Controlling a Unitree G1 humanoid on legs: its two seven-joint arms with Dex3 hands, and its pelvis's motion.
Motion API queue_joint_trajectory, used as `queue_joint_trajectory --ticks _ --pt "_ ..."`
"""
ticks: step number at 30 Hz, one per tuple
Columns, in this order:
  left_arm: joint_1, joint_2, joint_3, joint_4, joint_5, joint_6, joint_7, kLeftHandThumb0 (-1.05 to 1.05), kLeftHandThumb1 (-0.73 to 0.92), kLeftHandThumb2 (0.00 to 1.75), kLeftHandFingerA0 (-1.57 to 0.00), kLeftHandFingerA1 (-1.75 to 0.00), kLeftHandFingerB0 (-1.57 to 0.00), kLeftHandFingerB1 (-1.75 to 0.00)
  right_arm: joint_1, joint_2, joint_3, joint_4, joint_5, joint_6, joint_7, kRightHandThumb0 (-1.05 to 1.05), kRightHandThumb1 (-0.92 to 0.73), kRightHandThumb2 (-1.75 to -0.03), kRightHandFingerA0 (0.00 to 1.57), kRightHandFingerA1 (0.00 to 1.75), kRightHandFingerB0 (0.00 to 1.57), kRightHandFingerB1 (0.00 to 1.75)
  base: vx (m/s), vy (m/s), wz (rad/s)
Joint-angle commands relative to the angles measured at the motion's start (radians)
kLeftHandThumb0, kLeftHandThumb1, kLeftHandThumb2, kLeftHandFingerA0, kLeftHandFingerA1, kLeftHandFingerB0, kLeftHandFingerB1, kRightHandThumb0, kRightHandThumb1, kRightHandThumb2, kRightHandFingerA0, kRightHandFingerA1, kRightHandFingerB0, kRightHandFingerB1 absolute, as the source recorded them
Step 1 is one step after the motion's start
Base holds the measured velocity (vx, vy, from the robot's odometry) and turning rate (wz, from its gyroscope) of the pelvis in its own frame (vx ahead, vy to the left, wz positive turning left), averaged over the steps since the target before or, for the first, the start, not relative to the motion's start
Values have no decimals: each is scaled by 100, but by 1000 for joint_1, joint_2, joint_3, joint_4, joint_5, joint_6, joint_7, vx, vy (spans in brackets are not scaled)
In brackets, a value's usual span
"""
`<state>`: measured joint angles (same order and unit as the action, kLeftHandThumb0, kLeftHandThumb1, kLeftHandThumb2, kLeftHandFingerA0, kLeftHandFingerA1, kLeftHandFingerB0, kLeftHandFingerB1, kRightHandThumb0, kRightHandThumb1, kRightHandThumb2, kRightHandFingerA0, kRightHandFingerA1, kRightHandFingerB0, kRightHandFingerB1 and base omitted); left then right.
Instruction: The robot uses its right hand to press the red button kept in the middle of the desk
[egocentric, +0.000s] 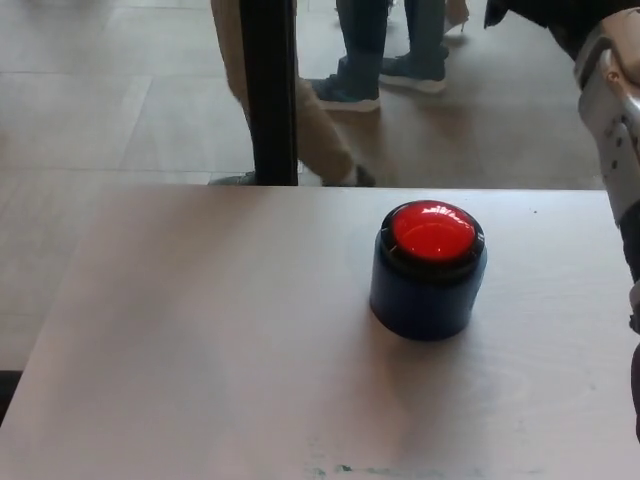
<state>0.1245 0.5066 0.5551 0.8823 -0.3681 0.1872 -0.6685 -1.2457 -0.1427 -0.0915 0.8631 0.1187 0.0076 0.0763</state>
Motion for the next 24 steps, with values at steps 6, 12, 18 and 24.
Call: queue_joint_trajectory --ticks 6,12,18,24 --pt "-36 31 1 82 -17 -14 -13 -78 56 95 -10 -53 0 -40 62 18 46 53 -53 -39 10 -24 -48 -127 92 175 76 162 0 0 0" --pt "-24 20 6 45 -27 10 -5 -73 78 62 -11 -45 -12 -30 109 55 57 46 -72 -51 -15 -26 -49 -123 97 175 79 159 0 0 0" --pt "-7 31 -11 25 -11 -15 -27 -77 60 95 -8 -51 -3 -39 163 82 60 46 -84 -63 -27 -21 -51 -118 93 175 77 160 0 0 0" --pt "-8 30 -20 26 -12 -30 -33 -80 58 97 -12 -54 0 -39 173 106 57 74 -86 -75 -31 -19 -51 -121 96 175 80 160 0 0 0"
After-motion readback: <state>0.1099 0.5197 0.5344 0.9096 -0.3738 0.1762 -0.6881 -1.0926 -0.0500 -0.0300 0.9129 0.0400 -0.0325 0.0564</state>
